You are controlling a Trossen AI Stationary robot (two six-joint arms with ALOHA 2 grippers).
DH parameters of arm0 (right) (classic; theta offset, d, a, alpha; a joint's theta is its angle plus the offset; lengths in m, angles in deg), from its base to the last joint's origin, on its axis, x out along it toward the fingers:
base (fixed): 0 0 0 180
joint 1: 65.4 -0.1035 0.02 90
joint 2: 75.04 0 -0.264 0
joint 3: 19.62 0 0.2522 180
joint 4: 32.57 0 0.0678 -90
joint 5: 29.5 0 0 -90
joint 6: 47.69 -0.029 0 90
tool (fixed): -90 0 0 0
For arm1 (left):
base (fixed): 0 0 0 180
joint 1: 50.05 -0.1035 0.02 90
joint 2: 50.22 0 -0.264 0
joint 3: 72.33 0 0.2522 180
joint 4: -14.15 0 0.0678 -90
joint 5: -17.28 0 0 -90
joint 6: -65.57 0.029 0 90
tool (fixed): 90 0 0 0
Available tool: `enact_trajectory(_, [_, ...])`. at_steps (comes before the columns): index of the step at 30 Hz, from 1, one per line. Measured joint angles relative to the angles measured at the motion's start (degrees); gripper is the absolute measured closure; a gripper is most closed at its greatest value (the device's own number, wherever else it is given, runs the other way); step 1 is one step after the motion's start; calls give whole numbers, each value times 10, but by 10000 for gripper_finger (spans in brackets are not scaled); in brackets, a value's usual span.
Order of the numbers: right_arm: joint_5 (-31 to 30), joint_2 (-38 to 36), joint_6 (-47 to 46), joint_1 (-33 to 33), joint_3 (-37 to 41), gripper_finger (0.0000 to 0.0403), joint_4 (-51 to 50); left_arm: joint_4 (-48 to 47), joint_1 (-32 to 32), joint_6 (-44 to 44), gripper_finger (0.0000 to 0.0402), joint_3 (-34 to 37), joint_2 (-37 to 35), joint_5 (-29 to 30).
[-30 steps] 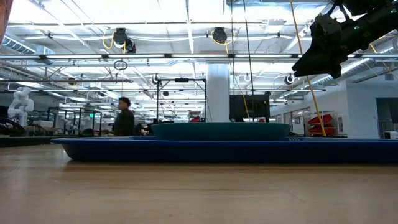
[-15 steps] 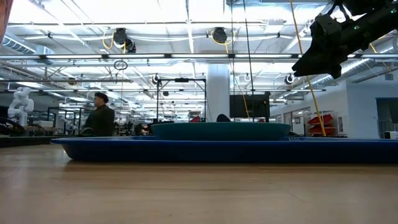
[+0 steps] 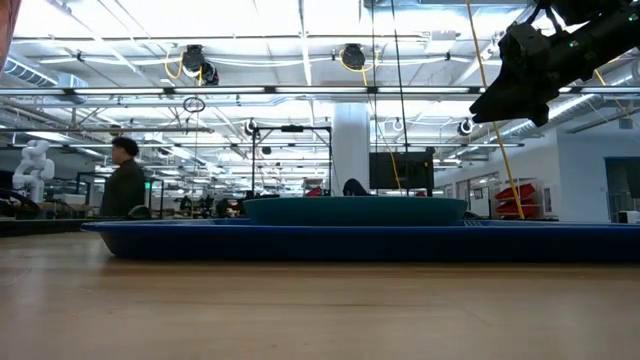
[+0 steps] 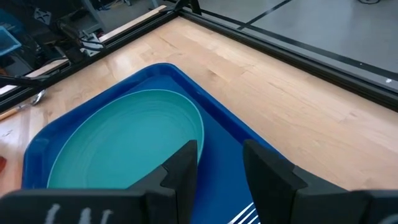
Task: Pick and place plate/cup/fork/spoon on tray
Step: Put the brown cup on the blue tray to the top left of the green plate
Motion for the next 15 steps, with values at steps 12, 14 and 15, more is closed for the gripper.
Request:
enact_trajectory(12, [5, 0, 0, 0, 0, 282, 0, 40, -1, 1, 339, 47, 0, 0])
enact_trajectory(14, [5, 0, 0, 0, 0, 282, 0, 43, -2, -10, 339, 51, 0, 0])
enact_trajectory(15, [5, 0, 0, 0, 0, 282, 0, 41, -4, -23, 339, 52, 0, 0])
